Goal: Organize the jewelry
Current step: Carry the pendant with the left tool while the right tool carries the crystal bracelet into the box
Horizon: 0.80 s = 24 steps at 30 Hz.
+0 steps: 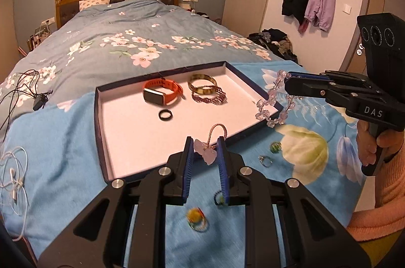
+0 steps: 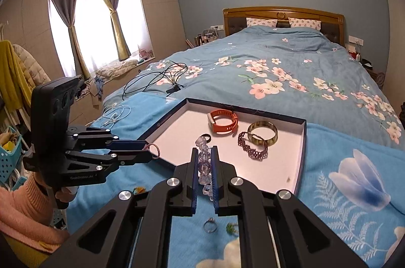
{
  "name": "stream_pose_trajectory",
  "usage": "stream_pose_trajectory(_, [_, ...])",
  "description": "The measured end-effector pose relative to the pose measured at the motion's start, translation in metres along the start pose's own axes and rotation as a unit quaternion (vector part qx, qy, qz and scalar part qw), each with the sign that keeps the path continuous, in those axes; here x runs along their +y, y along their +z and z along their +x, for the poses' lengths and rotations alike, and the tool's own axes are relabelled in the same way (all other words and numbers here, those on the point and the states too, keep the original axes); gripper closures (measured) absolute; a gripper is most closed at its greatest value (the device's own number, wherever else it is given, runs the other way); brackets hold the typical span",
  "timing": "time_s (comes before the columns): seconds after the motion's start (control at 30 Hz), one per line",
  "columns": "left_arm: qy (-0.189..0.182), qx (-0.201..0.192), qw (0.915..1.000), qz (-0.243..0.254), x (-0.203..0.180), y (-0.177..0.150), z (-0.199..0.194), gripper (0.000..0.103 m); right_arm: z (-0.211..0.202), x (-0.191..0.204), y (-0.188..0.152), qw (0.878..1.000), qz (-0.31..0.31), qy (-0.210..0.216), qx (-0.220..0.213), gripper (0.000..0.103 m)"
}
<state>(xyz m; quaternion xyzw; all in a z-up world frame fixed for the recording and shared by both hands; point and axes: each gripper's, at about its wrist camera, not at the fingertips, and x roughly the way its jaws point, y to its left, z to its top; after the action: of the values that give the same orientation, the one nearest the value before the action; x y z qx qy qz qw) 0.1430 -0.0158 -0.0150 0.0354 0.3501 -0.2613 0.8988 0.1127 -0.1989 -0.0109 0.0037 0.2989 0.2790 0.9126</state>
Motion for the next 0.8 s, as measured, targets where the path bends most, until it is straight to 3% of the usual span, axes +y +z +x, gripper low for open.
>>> stream_pose_trajectory(0.8, [0.02, 0.042, 0.9988, -0.009, 0.024, 0.026, 0.062, 0.084, 0.064, -0.031, 0.019, 0.999, 0.039, 0.004, 0.025, 0.095])
